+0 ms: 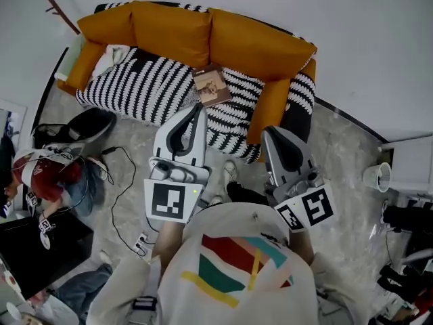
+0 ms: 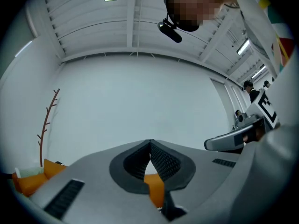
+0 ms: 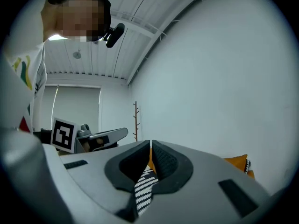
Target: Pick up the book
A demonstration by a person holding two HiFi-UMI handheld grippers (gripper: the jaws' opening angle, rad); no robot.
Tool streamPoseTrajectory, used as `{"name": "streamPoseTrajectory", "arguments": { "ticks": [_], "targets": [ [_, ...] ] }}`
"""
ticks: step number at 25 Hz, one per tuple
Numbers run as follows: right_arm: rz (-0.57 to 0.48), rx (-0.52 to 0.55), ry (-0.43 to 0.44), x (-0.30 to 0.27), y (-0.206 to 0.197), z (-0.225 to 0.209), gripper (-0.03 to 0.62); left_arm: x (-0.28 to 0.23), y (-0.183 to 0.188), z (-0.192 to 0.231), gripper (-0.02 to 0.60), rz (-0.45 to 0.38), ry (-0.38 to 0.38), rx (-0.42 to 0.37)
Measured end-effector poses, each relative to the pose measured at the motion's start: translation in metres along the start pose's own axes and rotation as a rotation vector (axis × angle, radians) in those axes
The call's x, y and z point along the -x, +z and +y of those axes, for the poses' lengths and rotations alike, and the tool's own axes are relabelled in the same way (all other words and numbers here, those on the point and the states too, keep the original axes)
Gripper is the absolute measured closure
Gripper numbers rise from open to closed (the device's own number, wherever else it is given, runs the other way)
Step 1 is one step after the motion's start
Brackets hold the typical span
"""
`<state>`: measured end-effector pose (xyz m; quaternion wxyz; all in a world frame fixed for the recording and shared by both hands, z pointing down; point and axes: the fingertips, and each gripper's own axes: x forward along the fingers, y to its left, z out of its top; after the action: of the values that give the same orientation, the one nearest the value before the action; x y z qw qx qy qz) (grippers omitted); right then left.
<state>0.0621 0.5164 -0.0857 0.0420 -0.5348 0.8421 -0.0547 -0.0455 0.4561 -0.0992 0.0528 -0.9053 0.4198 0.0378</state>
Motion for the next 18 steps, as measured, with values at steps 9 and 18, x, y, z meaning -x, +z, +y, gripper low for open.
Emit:
{"name": "streamPoseTrajectory", "arguments": {
  "ticks": [9,18],
  "targets": [
    [-0.01,0.018,0.049,-0.055,0.011,-0.072,0.577,-0.086,-0.003,0.027,0.574,-0.012,0.043,-0.023],
    [0.028,0.029,0.053,-0.126,0.004,-0.098,0.577,-0.149,-0.017,0.08,0.574,-0.005,0.017,-0.033]
  ]
}}
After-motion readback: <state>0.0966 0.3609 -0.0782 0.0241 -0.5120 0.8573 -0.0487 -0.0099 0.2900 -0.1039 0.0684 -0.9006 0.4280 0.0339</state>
